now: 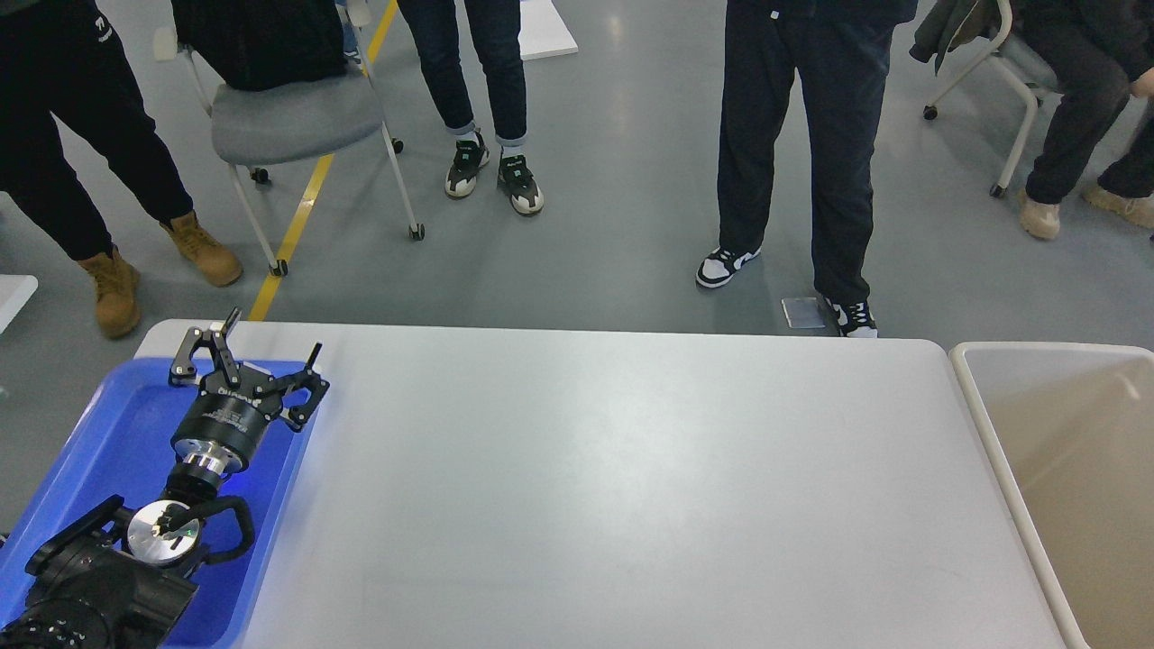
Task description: Tidy desktop
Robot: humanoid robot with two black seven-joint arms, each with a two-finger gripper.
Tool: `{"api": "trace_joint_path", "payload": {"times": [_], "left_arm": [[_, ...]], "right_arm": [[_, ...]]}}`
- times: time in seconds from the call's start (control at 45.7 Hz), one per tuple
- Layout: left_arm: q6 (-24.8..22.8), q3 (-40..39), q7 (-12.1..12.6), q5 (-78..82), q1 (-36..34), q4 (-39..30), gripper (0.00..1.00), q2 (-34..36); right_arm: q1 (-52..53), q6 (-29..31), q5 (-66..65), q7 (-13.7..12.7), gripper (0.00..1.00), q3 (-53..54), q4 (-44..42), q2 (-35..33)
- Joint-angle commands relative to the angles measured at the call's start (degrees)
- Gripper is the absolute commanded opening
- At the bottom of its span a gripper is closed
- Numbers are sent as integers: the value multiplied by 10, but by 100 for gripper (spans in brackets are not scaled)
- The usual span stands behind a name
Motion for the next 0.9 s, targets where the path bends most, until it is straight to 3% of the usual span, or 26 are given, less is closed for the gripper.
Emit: {"api": "trace_joint_path", "payload": {"times": [0.0, 0.153, 0.35, 0.875], "left_arm": [[0, 0, -1, 0, 0, 0, 100, 0], [0, 0, -1, 0, 0, 0, 100, 0], [0, 0, -1, 0, 0, 0, 100, 0], [0, 0, 0, 0, 0, 0, 100, 0]], "right_arm": [[-154, -109, 71, -4, 0, 310, -128, 58], [-199, -108, 72, -9, 0, 482, -139, 70], [-246, -102, 73, -41, 0, 605, -140, 95], [-291, -77, 110, -41, 0, 626, -137, 141]]}}
